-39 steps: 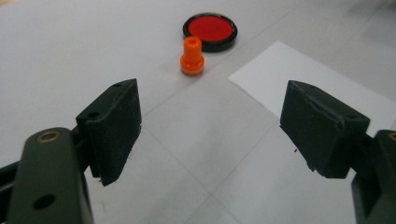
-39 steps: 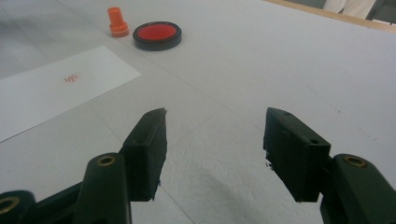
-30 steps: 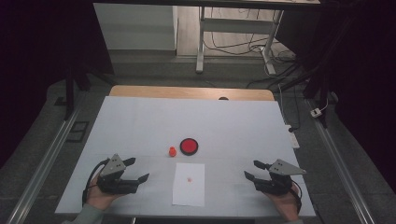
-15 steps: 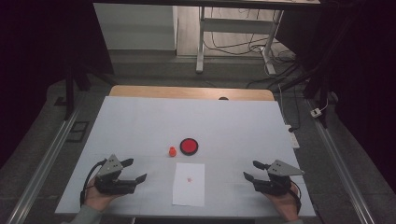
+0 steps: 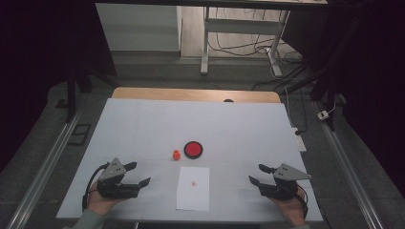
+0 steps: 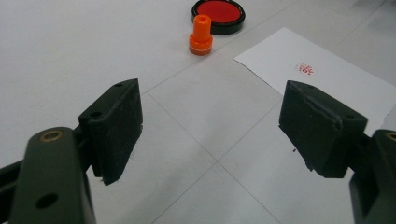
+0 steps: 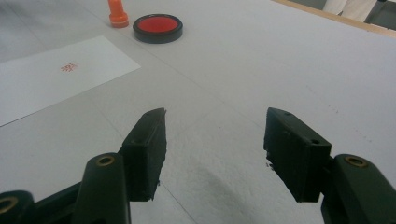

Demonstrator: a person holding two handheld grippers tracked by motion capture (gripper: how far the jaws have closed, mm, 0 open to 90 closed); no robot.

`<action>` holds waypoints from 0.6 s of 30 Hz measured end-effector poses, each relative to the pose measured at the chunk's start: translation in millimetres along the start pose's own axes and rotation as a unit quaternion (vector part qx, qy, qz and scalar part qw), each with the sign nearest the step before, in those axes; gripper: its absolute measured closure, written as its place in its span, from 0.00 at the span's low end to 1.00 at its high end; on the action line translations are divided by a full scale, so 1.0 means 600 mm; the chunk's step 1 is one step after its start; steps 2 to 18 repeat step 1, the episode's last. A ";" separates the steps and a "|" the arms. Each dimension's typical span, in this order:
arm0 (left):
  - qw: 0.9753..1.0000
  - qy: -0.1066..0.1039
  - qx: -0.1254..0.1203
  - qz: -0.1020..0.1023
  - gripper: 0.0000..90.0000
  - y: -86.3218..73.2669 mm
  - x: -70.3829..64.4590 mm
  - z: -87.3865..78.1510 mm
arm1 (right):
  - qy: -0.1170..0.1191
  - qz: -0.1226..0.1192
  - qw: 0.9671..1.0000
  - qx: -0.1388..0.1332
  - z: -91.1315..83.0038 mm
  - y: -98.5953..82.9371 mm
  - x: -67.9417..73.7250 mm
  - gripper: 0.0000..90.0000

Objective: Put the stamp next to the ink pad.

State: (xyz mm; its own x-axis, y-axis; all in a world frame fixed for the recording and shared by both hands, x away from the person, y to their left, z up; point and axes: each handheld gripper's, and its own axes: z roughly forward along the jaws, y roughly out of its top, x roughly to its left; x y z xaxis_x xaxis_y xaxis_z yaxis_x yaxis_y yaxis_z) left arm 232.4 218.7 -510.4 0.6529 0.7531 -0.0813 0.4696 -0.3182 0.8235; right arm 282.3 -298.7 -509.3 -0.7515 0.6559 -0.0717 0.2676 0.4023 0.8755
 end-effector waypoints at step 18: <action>1.000 0.000 0.000 0.000 0.24 0.000 0.000 0.000 | 0.000 0.001 1.000 0.000 0.000 0.000 0.000 0.43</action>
